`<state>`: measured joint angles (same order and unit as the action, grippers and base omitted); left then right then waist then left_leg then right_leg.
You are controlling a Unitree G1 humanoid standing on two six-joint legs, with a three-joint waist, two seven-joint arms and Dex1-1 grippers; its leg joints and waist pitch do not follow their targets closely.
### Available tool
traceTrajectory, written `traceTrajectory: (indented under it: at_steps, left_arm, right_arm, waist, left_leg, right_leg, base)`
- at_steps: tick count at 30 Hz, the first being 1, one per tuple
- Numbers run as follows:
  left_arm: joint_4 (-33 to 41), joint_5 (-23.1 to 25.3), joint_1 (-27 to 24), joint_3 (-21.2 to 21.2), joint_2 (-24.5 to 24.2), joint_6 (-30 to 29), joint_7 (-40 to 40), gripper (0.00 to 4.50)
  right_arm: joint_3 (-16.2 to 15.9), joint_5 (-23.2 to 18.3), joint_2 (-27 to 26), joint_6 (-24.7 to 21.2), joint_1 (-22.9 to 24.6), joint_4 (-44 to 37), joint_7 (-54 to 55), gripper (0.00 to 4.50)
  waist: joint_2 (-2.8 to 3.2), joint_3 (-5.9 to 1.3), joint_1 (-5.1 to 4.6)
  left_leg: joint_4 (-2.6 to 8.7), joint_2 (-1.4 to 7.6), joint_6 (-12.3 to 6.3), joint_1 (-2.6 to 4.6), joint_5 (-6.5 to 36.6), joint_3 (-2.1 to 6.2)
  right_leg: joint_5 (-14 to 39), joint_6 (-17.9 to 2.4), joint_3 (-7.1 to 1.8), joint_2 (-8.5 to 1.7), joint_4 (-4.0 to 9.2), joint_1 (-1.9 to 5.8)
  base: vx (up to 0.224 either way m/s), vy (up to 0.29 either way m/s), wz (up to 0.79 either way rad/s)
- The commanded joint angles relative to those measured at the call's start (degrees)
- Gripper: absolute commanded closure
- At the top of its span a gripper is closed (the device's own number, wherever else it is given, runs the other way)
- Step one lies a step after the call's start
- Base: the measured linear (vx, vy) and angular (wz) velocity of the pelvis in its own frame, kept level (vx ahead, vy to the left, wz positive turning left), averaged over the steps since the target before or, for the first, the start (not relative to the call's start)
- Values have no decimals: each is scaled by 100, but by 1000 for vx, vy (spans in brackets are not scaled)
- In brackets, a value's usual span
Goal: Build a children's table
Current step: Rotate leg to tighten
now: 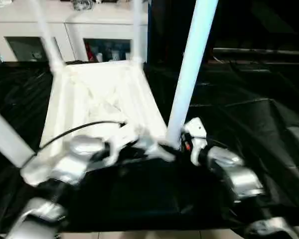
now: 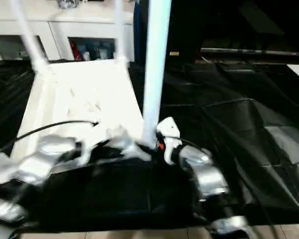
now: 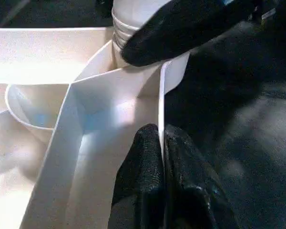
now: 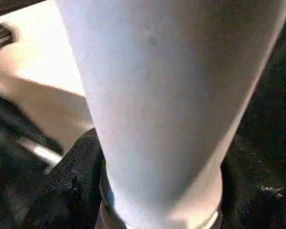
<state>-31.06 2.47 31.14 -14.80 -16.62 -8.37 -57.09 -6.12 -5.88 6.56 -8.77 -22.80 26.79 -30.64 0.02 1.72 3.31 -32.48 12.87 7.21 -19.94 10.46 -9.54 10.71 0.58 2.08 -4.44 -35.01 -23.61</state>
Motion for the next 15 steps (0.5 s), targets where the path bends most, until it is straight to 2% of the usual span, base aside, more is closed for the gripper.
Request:
traceTrajectory:
  at_steps: [1,2,3,5,9,10,11,13,15]
  left_arm:
    - [-330,-124,77,49,495,5,556,450]
    - [-438,-63,147,21,628,-11,754,450]
    - [-481,-39,174,10,680,-17,831,450]
    - [-740,123,336,-21,1008,-41,1378,450]
    - [-833,185,400,-44,1184,-45,1493,450]
    - [-836,187,405,-63,1238,-27,1485,450]
    - [-822,179,398,-71,1246,-18,1452,450]
    - [-796,166,381,-63,1219,8,1400,450]
    - [-766,149,358,-37,1152,49,1315,450]
  right_arm:
    - [49,63,-331,-224,-46,346,634,177]
    - [124,41,-479,-247,-102,453,906,177]
    - [153,33,-537,-256,-123,495,1013,177]
    - [352,-24,-880,-211,-313,828,1592,177]
    - [332,48,-970,-19,-409,953,1630,177]
    - [354,12,-1012,96,-450,974,1570,177]
    - [381,-31,-1026,135,-459,965,1531,177]
    - [454,-131,-1034,212,-471,920,1421,121]
    - [468,-187,-999,260,-475,849,1235,105]
  waist:
    - [-74,-242,-6]
    - [-93,-255,0]
    - [-81,-250,0]
    - [-66,-250,-7]
    - [-75,-256,18]
    - [-76,-264,22]
    - [-78,-267,21]
    - [-78,-269,21]
    - [-81,-266,16]
  left_leg:
    - [356,-73,-99,-37,1232,-99]
    - [353,-78,-85,-39,1233,-91]
    - [354,-80,-89,-44,1209,-96]
    - [354,-80,-65,-5,1330,-101]
    - [353,-72,-129,-5,1378,-103]
    - [357,-74,-179,-36,1318,-98]
    - [351,-76,-208,-37,1293,-101]
    - [352,-79,-239,-45,1258,-100]
    - [354,-80,-286,-57,1276,-100]
  right_leg:
    - [1715,-835,-169,-188,496,256]
    - [1695,-832,-156,-187,488,287]
    - [1681,-820,-162,-189,494,280]
    - [1790,-838,-162,-190,516,246]
    - [1701,-820,-153,-193,520,255]
    - [1590,-834,-147,-204,504,281]
    - [1530,-844,-145,-203,500,281]
    - [1475,-855,-143,-205,495,291]
    - [1500,-851,-138,-213,498,297]
  base:
    - [0,0,0]
    - [0,0,0]
    - [0,0,0]
    - [0,0,0]
    - [0,0,0]
    - [0,0,0]
    - [0,0,0]
    - [0,0,0]
    - [0,0,0]
